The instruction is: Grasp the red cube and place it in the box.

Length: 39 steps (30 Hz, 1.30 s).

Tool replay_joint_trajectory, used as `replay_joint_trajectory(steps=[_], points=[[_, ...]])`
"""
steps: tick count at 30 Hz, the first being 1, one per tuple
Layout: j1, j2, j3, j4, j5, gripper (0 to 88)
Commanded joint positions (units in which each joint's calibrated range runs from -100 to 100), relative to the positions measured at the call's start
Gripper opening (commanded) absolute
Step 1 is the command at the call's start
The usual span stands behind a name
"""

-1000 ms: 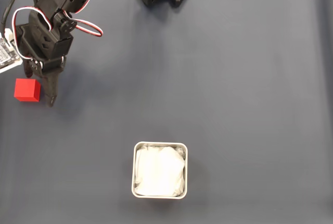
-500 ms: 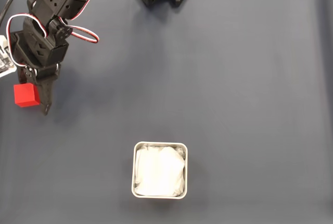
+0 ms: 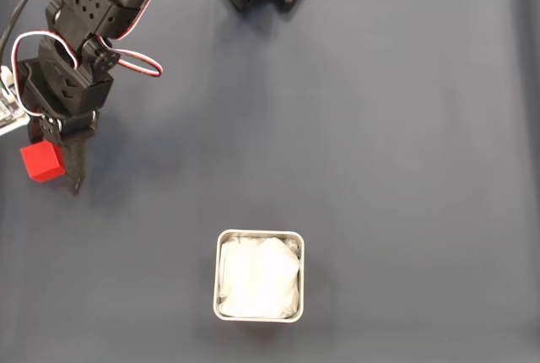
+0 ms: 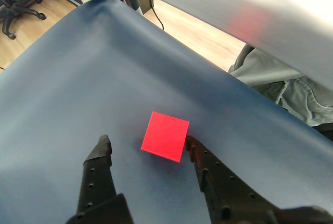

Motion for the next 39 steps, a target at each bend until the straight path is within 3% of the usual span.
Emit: replay_joint_trajectory(steps=[1, 16, 25, 39], points=[[-1.00, -0.93, -2.58, -1.20, -1.03, 33.3], [-1.92, -0.84, -2.58, -2.93, -1.47, 32.4], [-2.06, -0.49, -3.03, -3.09, -1.12, 17.6], [-1.99, -0.15, -4.04, -3.09, -0.10, 7.6]])
